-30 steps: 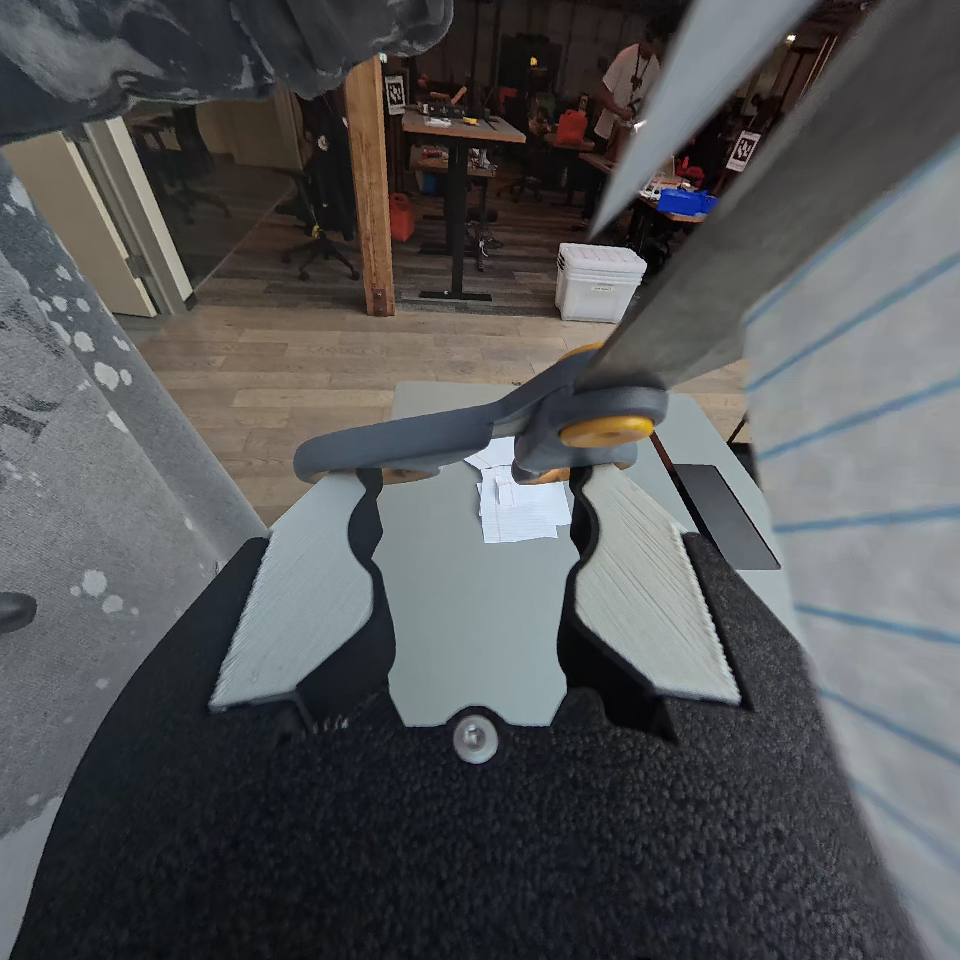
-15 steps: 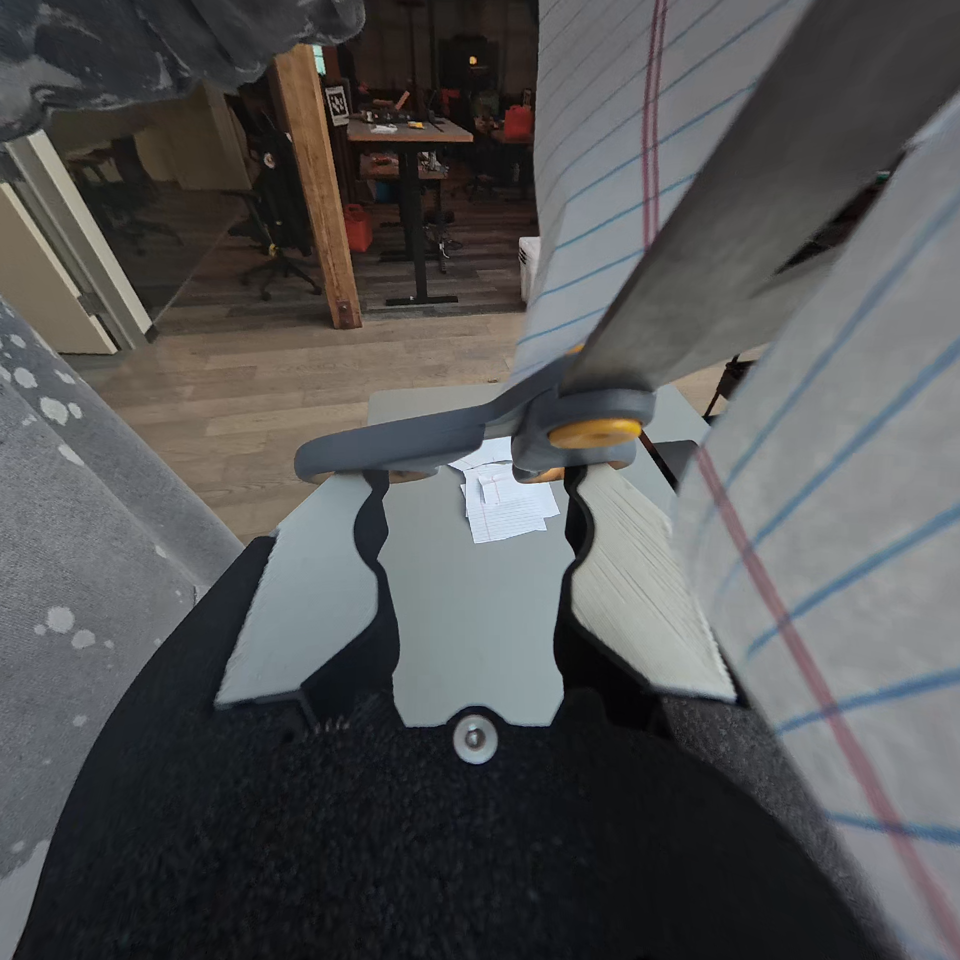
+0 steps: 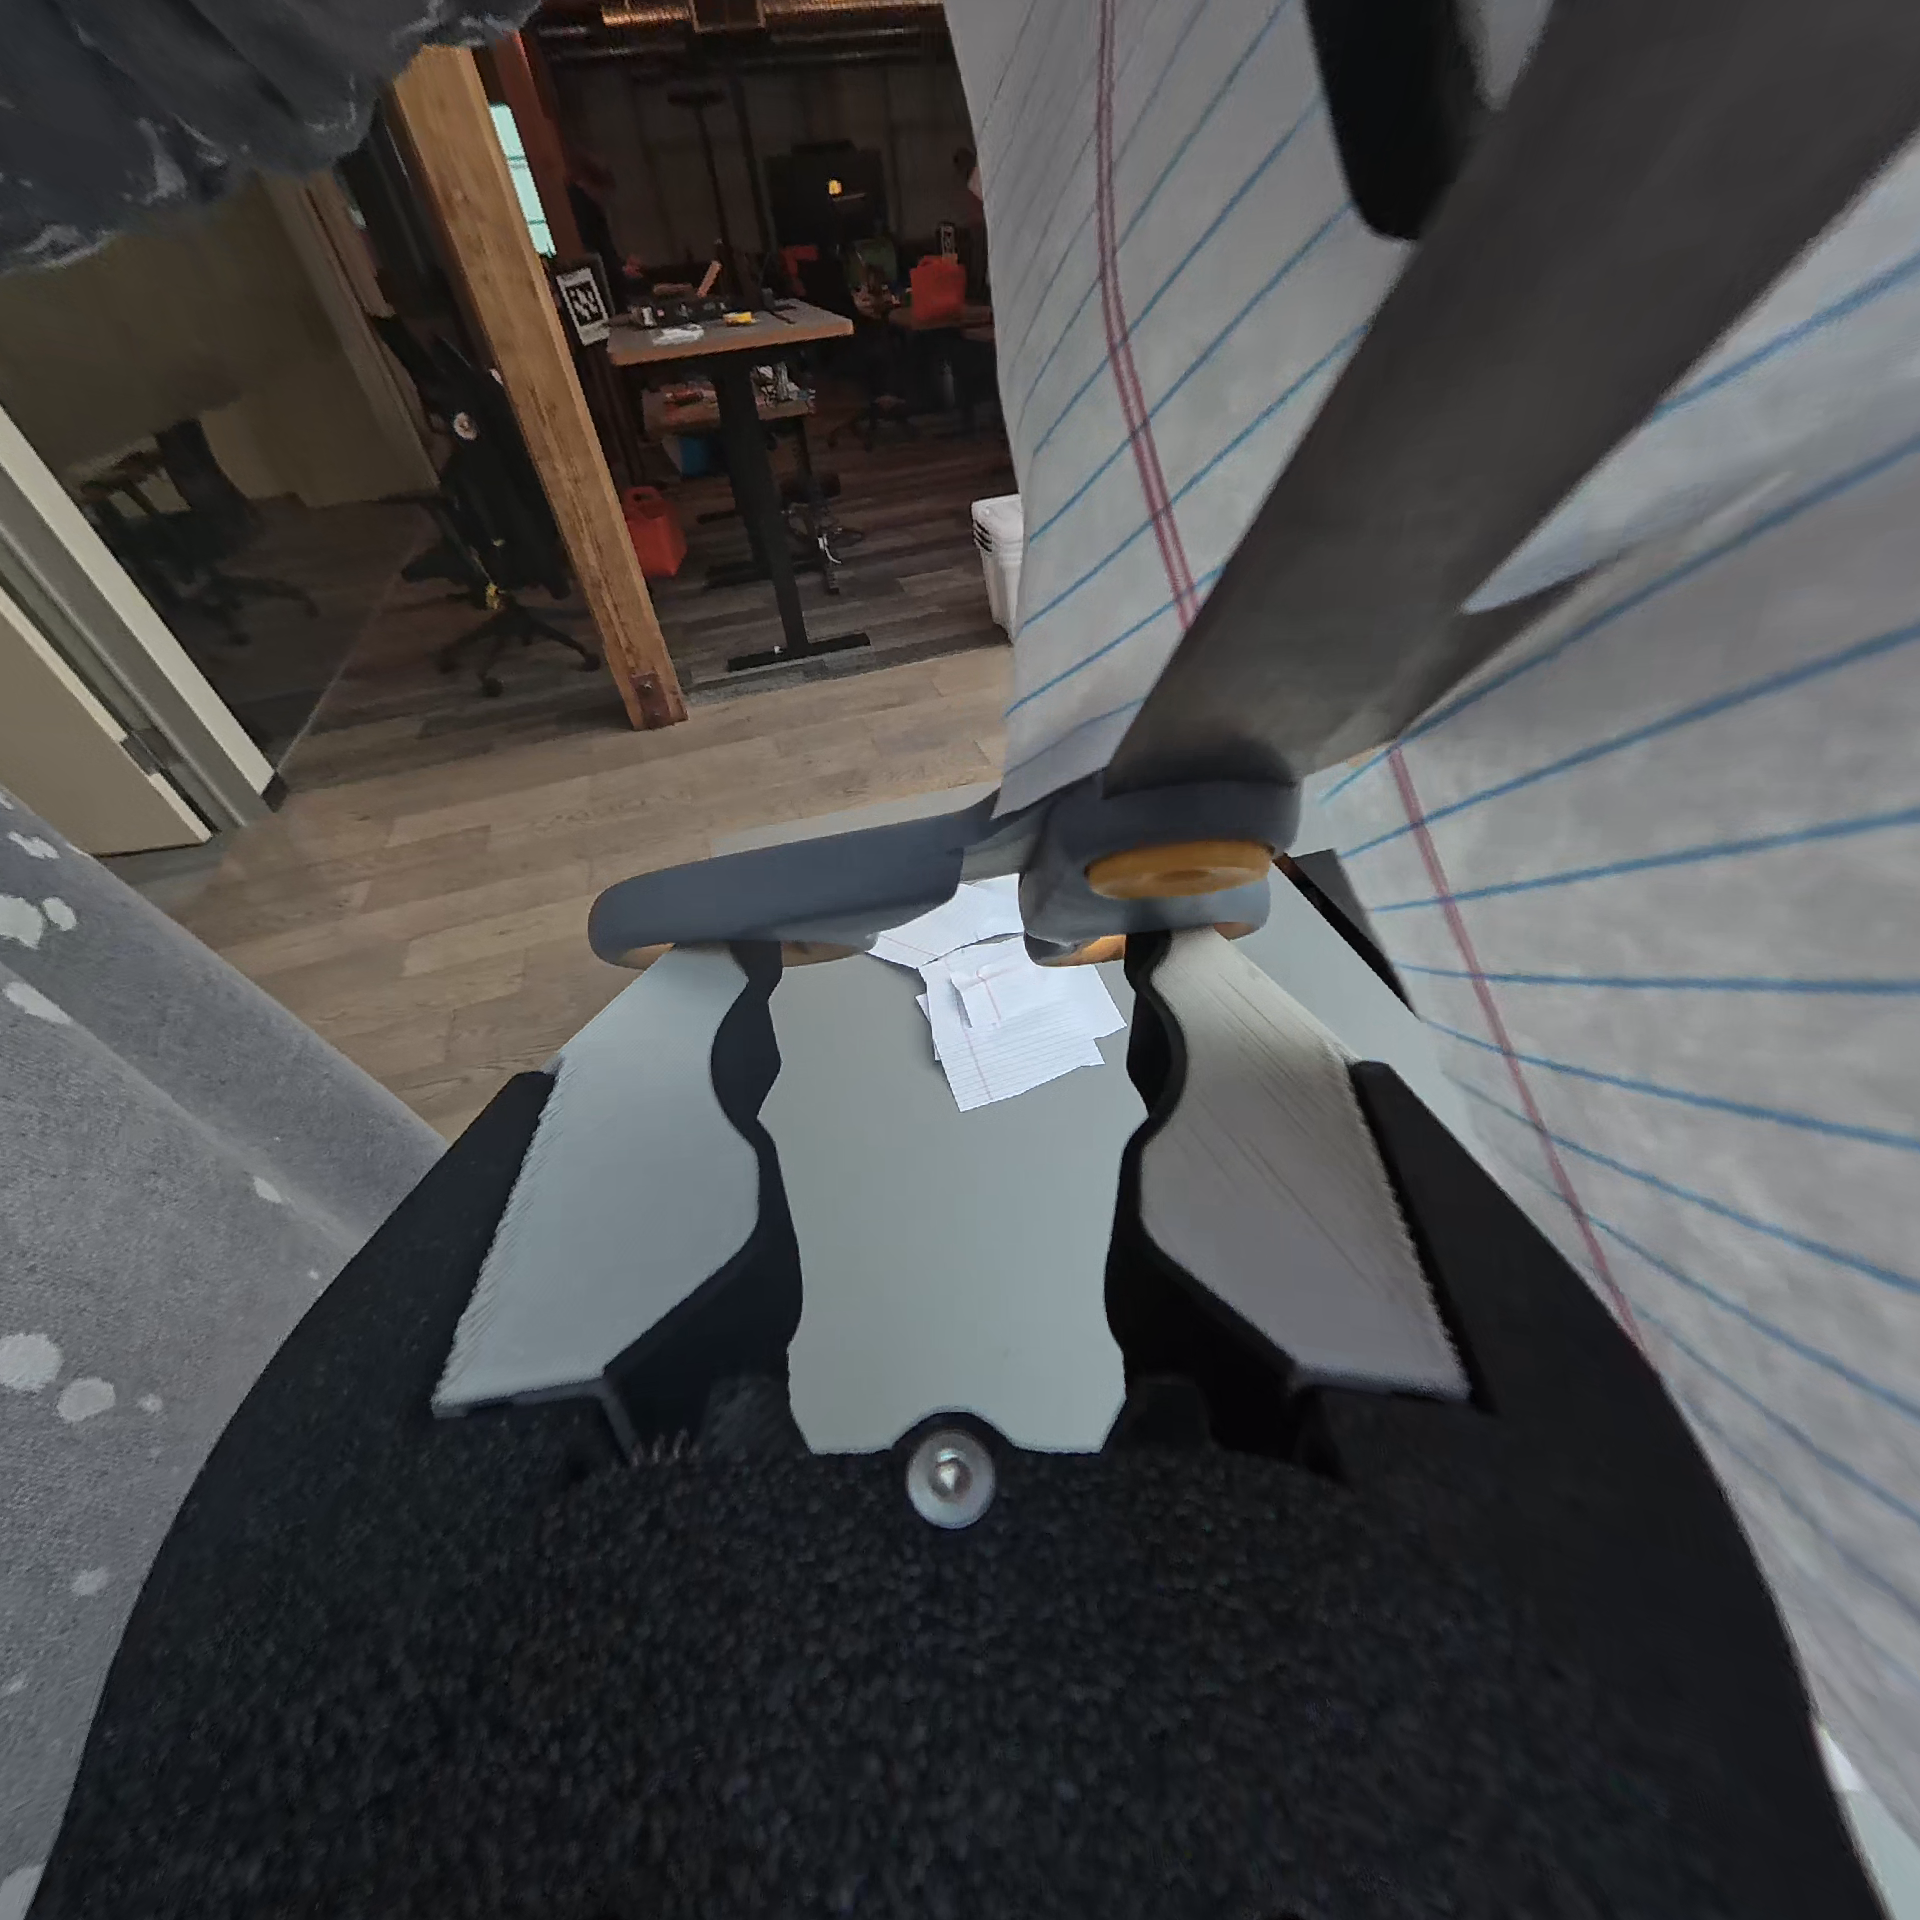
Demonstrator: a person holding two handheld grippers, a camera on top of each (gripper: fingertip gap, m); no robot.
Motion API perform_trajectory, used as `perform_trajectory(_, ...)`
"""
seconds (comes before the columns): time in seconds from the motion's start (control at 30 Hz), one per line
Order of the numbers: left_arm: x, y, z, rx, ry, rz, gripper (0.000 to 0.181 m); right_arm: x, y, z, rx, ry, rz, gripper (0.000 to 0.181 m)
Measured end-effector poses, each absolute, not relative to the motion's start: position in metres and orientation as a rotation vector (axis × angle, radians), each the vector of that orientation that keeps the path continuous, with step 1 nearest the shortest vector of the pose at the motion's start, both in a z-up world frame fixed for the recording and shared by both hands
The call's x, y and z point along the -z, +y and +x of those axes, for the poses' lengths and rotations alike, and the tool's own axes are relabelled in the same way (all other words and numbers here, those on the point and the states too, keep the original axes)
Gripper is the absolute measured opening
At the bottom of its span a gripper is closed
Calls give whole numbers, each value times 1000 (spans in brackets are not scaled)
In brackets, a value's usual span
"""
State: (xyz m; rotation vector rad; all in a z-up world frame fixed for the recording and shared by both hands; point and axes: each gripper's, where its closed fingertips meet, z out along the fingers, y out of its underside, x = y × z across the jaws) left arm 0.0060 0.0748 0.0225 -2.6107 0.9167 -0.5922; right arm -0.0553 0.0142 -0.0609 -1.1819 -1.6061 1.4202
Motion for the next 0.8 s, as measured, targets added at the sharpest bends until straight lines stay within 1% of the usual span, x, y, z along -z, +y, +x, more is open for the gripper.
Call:
perform_trajectory(0.2, -18, 66, 7, 555, 1022, -2632, 0, 65, 15, -54, -1404, -1612, -1186, 65)
perform_trajectory(0.53, -15, 63, 6, 582, 1021, -2658, 0, 64, 17, -51, -1409, -1581, -1185, 61)
perform_trajectory(0.8, -17, 65, 6, 598, 996, -2649, 0, 57, 15, -51, -1471, -1526, -1155, 52)
